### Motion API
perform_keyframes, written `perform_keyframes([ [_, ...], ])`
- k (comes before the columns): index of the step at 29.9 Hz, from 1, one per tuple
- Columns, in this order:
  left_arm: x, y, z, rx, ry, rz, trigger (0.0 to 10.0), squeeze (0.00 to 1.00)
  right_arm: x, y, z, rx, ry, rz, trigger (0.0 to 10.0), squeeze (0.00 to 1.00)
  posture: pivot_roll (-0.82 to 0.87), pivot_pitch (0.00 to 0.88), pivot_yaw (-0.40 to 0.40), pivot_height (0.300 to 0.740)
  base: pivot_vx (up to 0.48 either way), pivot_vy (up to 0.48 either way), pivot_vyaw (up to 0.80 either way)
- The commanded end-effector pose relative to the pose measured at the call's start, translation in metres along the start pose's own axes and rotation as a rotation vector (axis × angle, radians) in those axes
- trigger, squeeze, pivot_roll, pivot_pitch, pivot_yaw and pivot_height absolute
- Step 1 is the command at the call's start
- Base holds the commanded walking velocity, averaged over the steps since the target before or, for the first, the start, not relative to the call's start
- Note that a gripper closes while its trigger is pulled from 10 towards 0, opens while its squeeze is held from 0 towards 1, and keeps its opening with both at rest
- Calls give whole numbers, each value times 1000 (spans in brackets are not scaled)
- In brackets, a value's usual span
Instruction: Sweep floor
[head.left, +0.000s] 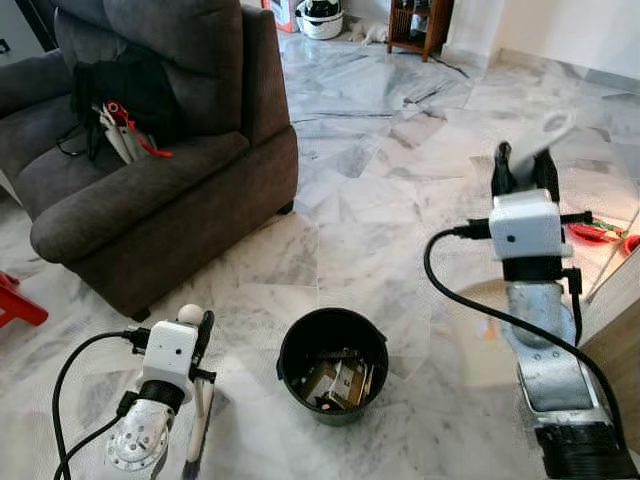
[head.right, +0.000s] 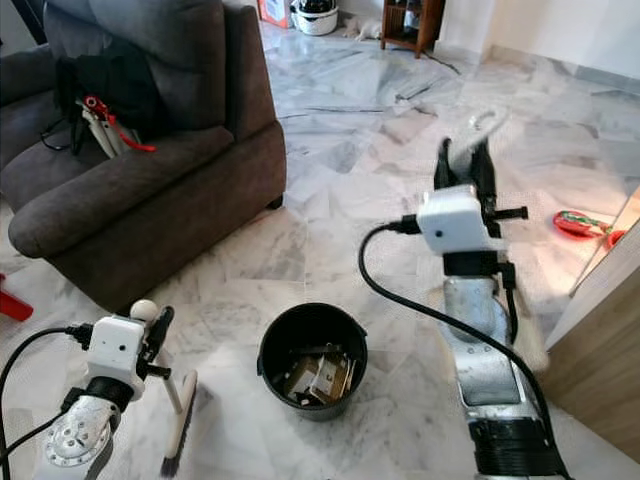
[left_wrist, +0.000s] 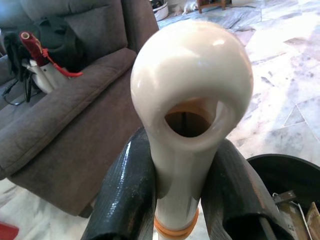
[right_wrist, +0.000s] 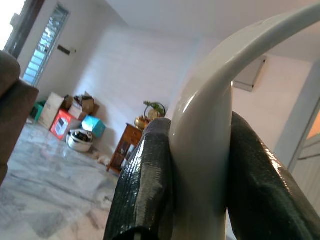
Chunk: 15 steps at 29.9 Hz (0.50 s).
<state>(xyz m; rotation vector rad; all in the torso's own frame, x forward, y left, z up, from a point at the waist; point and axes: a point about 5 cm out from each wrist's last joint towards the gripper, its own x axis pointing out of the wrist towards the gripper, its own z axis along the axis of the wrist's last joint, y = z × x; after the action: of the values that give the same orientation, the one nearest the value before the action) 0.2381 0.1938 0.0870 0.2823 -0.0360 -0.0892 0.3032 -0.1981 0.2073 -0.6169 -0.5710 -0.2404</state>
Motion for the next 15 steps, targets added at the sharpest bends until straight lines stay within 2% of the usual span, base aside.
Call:
perform_keyframes([
  [1, 0, 3, 2, 21, -15, 6, 10000, 0, -1, 0, 3, 20, -26, -6, 10000, 0, 51, 97, 93, 740, 0, 0, 0],
  [3, 0, 3, 2, 22, -16, 6, 10000, 0, -6, 2, -5, 66, 10, -5, 10000, 0, 54, 96, 92, 740, 0, 0, 0],
  [8, 0, 3, 3, 21, -22, 5, 10000, 0, -20, 2, -24, 112, 96, -19, 10000, 0, 55, 89, 91, 740, 0, 0, 0],
  [12, 1, 3, 3, 20, -25, 1, 10000, 0, -25, 3, -33, 185, 146, -25, 10000, 0, 51, 83, 90, 740, 0, 0, 0],
  [15, 0, 2, 3, 18, -27, -1, 10000, 0, -28, 2, -38, 204, 165, -30, 10000, 0, 55, 78, 87, 740, 0, 0, 0],
])
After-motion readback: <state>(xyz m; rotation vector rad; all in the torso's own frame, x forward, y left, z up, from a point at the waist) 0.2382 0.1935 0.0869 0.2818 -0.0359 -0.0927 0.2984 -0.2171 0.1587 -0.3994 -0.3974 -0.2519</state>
